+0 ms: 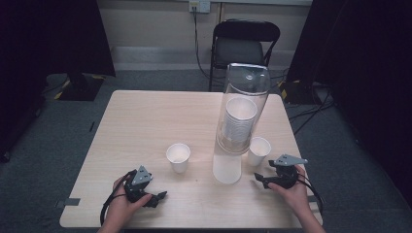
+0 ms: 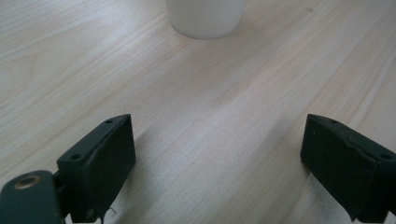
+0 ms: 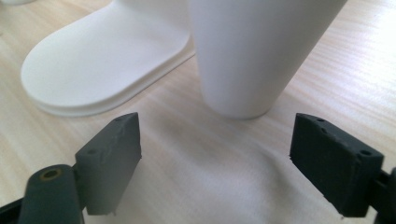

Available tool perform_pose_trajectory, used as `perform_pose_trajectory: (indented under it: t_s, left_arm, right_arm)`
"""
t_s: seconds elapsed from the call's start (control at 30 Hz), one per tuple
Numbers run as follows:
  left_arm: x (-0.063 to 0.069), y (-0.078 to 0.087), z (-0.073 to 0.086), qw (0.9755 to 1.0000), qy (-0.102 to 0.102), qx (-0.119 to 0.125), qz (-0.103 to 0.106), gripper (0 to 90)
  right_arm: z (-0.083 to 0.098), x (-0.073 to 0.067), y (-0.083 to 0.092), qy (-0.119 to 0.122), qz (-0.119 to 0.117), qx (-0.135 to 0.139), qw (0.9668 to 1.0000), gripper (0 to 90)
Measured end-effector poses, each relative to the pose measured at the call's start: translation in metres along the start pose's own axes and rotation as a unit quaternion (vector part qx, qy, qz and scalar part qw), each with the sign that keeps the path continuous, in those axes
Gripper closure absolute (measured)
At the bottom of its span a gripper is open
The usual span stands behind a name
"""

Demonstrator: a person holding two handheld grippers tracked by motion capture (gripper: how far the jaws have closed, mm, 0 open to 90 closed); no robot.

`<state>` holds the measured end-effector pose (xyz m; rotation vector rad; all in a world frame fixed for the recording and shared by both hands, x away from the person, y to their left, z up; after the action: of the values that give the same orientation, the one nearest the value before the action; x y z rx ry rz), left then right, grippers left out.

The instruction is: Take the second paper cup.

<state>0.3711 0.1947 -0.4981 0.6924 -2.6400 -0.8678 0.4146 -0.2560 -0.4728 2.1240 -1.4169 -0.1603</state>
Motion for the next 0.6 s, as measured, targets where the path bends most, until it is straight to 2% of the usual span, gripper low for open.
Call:
perform_pose_trajectory:
  t_s: [0.23,0.6]
  left_arm:
    - [0.000,0.000,0.000,1.0000,0.000,0.000,0.000,9.6]
    - [0.000,0.000,0.000,1.0000,-0.001,0.000,0.000,9.6]
  right_arm:
    - [0.009,-0.004,0.009,-0.007,-0.015,-0.007,0.9998,15.0]
    - [0.024,0.000,0.022,-0.018,-0.015,-0.010,0.9997,14.9]
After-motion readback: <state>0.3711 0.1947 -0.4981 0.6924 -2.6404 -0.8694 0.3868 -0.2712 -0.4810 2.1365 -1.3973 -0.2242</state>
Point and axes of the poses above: each handheld gripper's, and its own axes: y roughly backward along the jaws, z roughly out of its underside, x roughly to its right, the point moved 4 cm from there along -y, roughly forward along the jaws, and after that the axes turned 15 degrees about z, right-handed, at the moved point
